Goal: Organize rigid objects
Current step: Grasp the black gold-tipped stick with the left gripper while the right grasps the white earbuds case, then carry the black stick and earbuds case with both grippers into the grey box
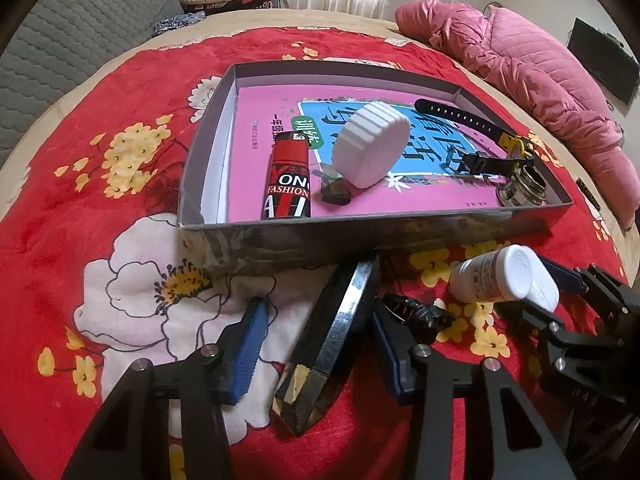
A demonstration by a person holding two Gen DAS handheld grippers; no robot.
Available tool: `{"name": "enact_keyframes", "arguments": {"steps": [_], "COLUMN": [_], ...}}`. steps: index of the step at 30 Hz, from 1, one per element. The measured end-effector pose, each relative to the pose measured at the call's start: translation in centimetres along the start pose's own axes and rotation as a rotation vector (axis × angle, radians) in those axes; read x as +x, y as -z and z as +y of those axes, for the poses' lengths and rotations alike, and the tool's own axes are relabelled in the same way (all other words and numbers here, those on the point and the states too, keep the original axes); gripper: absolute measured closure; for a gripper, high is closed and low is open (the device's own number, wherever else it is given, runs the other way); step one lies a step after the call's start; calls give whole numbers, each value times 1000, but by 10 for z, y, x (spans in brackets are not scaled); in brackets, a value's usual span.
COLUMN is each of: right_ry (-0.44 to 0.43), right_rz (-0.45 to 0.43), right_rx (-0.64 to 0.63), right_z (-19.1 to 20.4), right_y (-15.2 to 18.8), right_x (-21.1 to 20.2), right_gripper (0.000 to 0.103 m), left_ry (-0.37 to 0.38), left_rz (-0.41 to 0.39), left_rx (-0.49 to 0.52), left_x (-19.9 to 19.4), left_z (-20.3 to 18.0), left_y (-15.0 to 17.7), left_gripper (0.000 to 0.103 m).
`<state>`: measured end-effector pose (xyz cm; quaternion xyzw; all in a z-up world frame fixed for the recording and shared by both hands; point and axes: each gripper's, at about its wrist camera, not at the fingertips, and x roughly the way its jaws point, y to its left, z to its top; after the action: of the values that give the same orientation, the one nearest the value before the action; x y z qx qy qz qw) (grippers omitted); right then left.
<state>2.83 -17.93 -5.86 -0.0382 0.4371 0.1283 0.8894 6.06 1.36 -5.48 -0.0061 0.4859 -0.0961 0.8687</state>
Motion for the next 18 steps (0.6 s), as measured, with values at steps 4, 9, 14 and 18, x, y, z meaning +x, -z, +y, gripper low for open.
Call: {"name": "enact_keyframes", "arguments": {"steps": [4,9,14,18], "right_ry": [-6,-15,-24,-28], "right_rz": [-5,-10,-12,-12], "right_rx": [6,16,17,16], "right_z": [-3,-6,-7,-8], "right_y": [-1,-1,-1,-1], "right_x": [-1,-2,-2,-3], "right_gripper": [50,58,58,58], "left_ry": [0,-3,2,11], "left_rz": [-2,-2,-1,0], "left_rx": [-5,10,1,-19], "left_x": [-1,-3,-6,-10], "left_z": [2,2,3,5], "left_y": [0,0,1,3], "left_gripper": [62,70,74,77]}}
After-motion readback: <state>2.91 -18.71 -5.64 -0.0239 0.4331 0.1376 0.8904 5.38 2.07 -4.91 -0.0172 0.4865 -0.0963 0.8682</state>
